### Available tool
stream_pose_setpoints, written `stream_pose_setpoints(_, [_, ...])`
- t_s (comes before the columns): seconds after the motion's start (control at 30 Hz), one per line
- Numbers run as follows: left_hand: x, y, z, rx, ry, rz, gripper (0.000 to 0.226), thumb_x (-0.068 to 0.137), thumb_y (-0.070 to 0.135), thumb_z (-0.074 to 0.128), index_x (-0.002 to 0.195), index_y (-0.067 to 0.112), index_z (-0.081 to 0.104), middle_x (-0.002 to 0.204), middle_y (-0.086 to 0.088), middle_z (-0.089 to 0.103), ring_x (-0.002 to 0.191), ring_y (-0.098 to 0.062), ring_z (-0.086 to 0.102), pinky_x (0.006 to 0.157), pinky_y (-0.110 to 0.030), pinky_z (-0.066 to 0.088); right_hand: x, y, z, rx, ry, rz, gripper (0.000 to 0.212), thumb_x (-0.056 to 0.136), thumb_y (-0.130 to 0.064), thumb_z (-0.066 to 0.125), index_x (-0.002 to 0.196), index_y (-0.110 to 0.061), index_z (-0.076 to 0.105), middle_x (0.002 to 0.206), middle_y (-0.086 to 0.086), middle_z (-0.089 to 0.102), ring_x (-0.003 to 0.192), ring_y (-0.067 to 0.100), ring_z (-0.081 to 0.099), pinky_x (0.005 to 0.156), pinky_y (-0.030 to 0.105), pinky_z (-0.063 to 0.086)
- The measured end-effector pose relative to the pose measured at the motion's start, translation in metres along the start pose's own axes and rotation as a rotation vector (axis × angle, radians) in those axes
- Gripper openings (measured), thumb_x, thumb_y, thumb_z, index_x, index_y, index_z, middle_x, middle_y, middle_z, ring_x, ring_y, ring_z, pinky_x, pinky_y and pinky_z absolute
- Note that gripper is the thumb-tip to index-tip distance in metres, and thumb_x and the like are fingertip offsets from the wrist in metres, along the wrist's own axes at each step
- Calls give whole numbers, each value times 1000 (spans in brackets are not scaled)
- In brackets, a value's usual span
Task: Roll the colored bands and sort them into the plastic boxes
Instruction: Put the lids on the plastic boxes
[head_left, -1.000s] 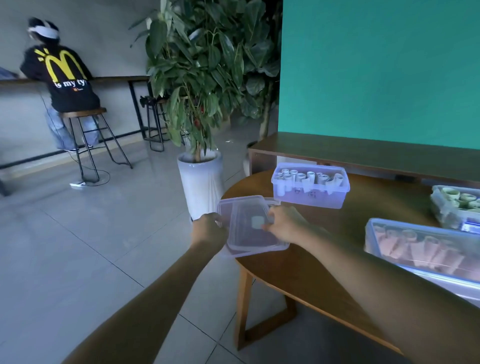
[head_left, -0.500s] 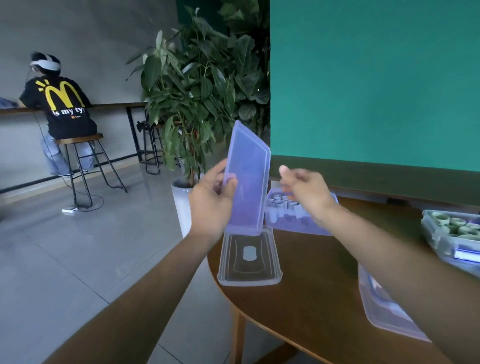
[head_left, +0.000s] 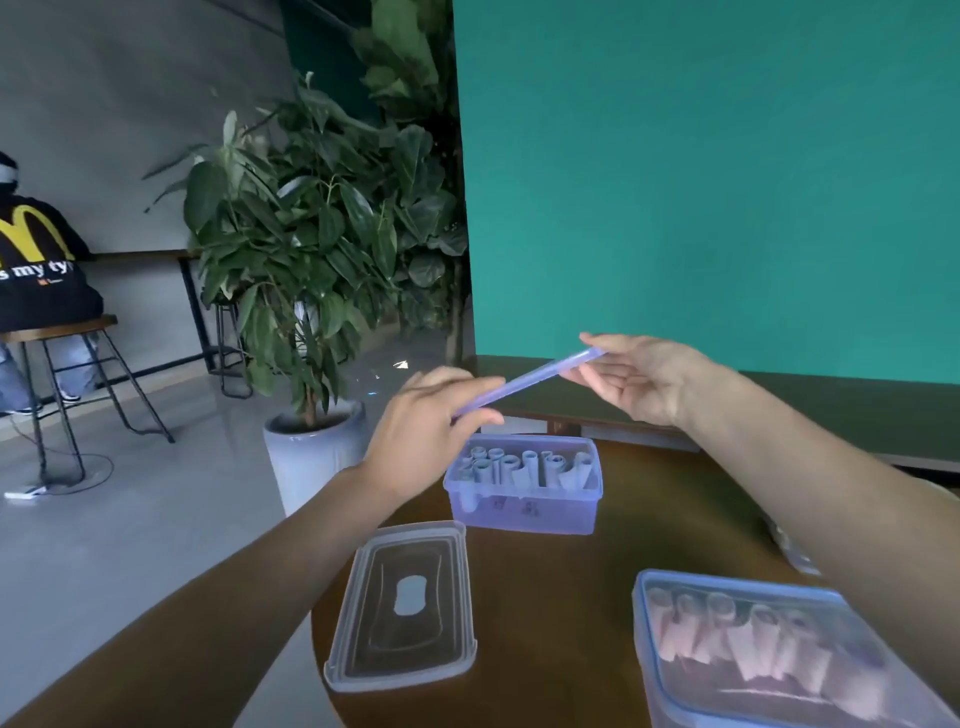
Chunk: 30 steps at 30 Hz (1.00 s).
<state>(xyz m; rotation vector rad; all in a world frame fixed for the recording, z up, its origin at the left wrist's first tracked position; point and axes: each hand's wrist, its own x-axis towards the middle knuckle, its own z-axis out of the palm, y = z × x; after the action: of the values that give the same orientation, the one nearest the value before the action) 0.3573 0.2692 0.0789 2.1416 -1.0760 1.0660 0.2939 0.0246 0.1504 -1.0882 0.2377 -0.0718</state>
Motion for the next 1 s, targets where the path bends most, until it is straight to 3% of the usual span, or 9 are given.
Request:
stream_pose_setpoints(0.1, [3, -9, 11, -123, -7, -192, 51, 79, 65, 59, 113, 31, 76, 124, 13, 65, 122, -8, 50, 108, -38, 39, 11, 6, -14, 39, -33, -11, 5, 91, 0, 68, 93, 3, 65, 80, 20, 74, 71, 29, 76, 59, 24, 61])
stream_pose_setpoints(0.2, [-3, -22, 24, -160, -42, -451, 47, 85, 77, 48, 107, 45, 74, 136, 14, 58, 136, -8, 36, 114, -38, 27, 29, 20, -28, 63, -30, -35, 21, 90, 2, 67, 111, 5, 63, 103, 19, 73, 89, 26, 74, 62, 27, 62])
stream_pose_setpoints(0.4, [-19, -38, 64, -427, -78, -810, 60, 72, 69, 75, 116, 30, 75, 113, 13, 74, 109, -4, 66, 102, -28, 49, 63, 64, -67, -150, 41, -43, 34, 89, 1, 70, 119, 14, 61, 115, 31, 68, 92, 27, 74, 65, 28, 62])
stream_pose_setpoints(0.53, [-23, -40, 91, -346, -180, -825, 62, 80, 55, 77, 128, 17, 69, 130, -1, 67, 121, -14, 60, 100, -23, 42, 81, 88, -82, -582, 271, -87, 27, 85, -7, 78, 109, 3, 71, 95, 17, 76, 78, 24, 77, 79, 35, 63])
stream_pose_setpoints(0.6, [-26, -42, 102, -301, -213, -794, 60, 85, 55, 71, 129, 15, 68, 132, -4, 66, 123, -19, 60, 98, -23, 41, 87, 96, -85, -743, 305, -92, 13, 86, -11, 79, 91, 1, 76, 83, 12, 77, 73, 22, 77, 85, 39, 62])
stream_pose_setpoints(0.7, [-30, -49, 116, -232, -257, -766, 56, 92, 57, 61, 130, 16, 67, 128, -3, 67, 115, -16, 61, 88, -15, 33, 92, 101, -87, -921, 334, -111, 22, 91, -17, 74, 76, -1, 77, 69, 6, 76, 69, 18, 76, 89, 38, 60])
stream_pose_setpoints(0.8, [-34, -52, 126, -178, -282, -762, 45, 95, 59, 54, 105, 19, 71, 102, -1, 66, 89, -10, 53, 79, -17, 32, 95, 102, -86, -1113, 360, -152, 38, 94, -16, 65, 58, -6, 71, 57, 2, 71, 67, 16, 74, 88, 33, 59])
stream_pose_setpoints(0.87, [-38, -53, 131, -114, -294, -731, 45, 97, 59, 49, 85, 17, 58, 82, -7, 58, 74, -20, 52, 69, -29, 35, 99, 104, -88, -1169, 347, -139, 37, 94, -15, 62, 60, -5, 72, 59, 4, 72, 69, 18, 75, 88, 33, 59])
stream_pose_setpoints(1.0, [-42, -48, 130, -106, -279, -697, 50, 100, 54, 48, 90, 8, 66, 83, -15, 69, 73, -25, 65, 67, -33, 52, 105, 109, -95, -1173, 318, -123, 31, 96, -21, 67, 71, -4, 75, 65, 7, 74, 66, 17, 75, 82, 29, 60])
